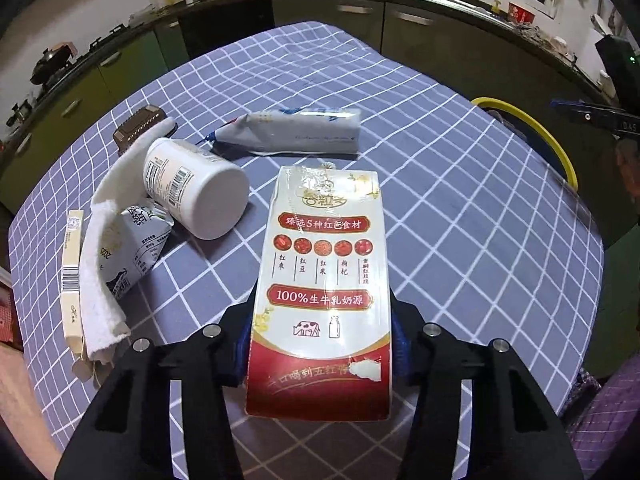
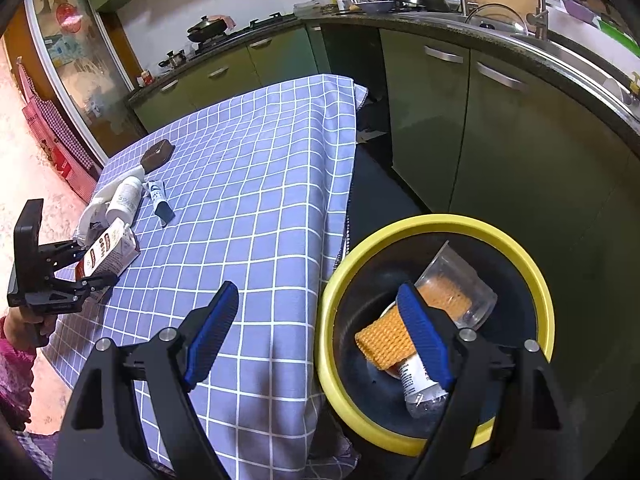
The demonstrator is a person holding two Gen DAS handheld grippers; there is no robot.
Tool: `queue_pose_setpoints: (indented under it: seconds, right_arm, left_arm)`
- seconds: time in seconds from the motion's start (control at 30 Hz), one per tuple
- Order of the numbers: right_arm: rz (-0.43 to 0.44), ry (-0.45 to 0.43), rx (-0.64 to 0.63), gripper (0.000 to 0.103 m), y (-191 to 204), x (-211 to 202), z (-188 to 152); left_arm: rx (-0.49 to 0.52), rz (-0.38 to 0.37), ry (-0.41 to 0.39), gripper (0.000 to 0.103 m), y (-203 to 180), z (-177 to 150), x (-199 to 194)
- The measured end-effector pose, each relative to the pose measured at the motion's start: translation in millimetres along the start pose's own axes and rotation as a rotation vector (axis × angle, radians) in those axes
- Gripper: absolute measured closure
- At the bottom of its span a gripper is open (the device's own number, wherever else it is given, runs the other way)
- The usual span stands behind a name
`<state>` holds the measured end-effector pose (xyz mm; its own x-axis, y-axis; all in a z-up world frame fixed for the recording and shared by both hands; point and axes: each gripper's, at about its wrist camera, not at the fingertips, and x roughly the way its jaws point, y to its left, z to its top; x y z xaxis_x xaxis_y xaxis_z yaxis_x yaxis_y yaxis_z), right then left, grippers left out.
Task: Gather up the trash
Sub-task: 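Carry the milk carton over the bin and open the left gripper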
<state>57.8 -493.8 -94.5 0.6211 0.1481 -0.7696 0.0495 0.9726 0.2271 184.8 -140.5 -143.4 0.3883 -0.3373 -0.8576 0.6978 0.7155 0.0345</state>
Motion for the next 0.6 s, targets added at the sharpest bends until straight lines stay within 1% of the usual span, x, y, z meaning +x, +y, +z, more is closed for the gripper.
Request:
queue_pose_setpoints:
  seconds: [0.13,0.23,0.33,0.43,0.53,0.6]
  right_arm:
    - [-0.007,-0.014,0.008,0.026,-5,-6,-2]
    - [-0.025,-0.031,0.021,0.026,-13,-15,-5]
    - [-0.055,-0.048,0.045,0.026,-25,-26,-10]
    - [-0.097,-0.067,0.085,0.026,-43,-40,-19]
    - [-0.149,-0.085,0.122,0.026,-64,-53,-28]
    - [-0.167,-0.095,0.147,0.026,-76,-61,-36]
  left_arm:
    - [0.004,-0.001,-0.037,0.051,-17,4,-19]
    - [0.034,-0.003,-0.056,0.051,-38,13,-31]
    - [0.069,-0.021,-0.078,0.051,-64,27,-41]
    - [0.103,-0.052,-0.099,0.050,-94,48,-46]
    - [0.131,-0.089,-0.110,0.050,-120,68,-43]
    - [0.153,-0.112,-0.107,0.050,-140,84,-36]
